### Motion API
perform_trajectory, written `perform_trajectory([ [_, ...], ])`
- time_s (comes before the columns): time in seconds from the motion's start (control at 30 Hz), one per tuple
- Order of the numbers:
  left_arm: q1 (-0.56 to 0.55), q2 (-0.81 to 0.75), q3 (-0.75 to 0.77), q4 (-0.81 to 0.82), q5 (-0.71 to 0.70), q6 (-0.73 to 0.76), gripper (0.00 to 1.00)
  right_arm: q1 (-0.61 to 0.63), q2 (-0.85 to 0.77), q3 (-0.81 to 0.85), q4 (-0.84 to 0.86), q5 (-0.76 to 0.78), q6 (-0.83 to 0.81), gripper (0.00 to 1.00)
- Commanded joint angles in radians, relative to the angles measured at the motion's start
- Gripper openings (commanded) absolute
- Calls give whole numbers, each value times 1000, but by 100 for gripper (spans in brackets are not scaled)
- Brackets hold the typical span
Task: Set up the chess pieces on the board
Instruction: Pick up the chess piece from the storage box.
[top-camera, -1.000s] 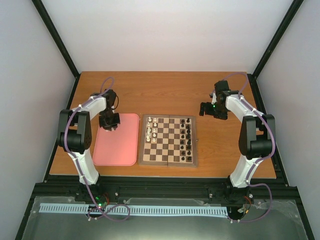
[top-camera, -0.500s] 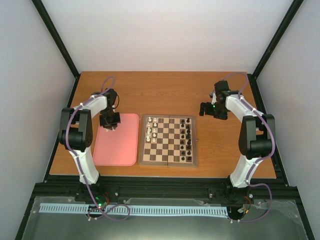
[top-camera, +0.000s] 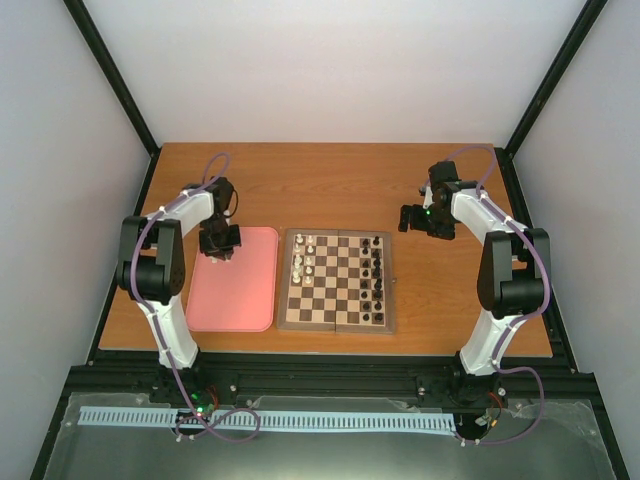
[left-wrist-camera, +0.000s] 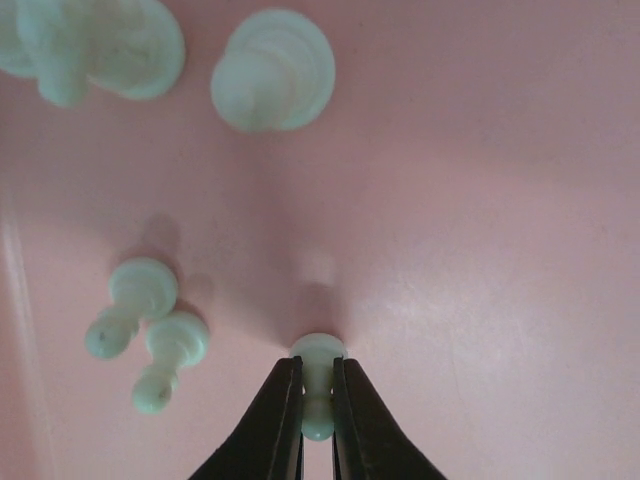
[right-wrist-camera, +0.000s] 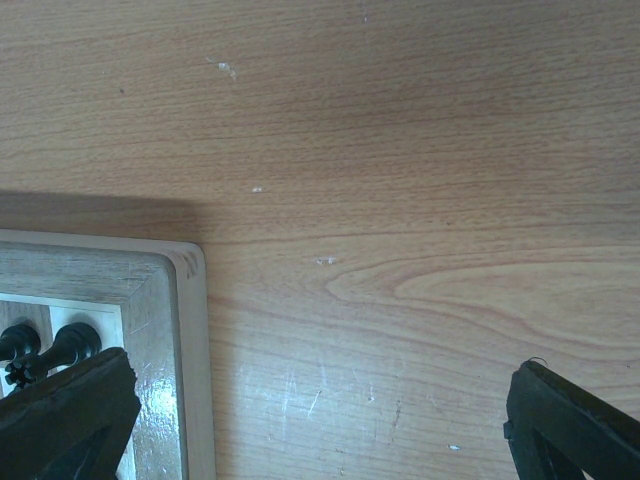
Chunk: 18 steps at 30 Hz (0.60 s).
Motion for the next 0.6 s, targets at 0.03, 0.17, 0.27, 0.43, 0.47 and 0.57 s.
perform_trajectory([
  [0.03,-11,-131,23,-96,45,9,1,-8,11,10,2,2,-1,100],
  [0.17,-91,-230,25,-185,68,4,1,-8,15,10,2,1,2,100],
  [0.27,-205,-279,19,-230,97,-19,1,-8,15,12,2,-1,4,100],
  [0.43,-450,-299,40,-258,126,-67,1,-8,10,12,1,5,4,100],
  [0.47,-484,-296,43,-252,123,-77,1,-8,9,10,2,5,4,100],
  [0.57,-559,-275,45,-235,92,-96,1,-8,2,0,8,-2,8,100],
])
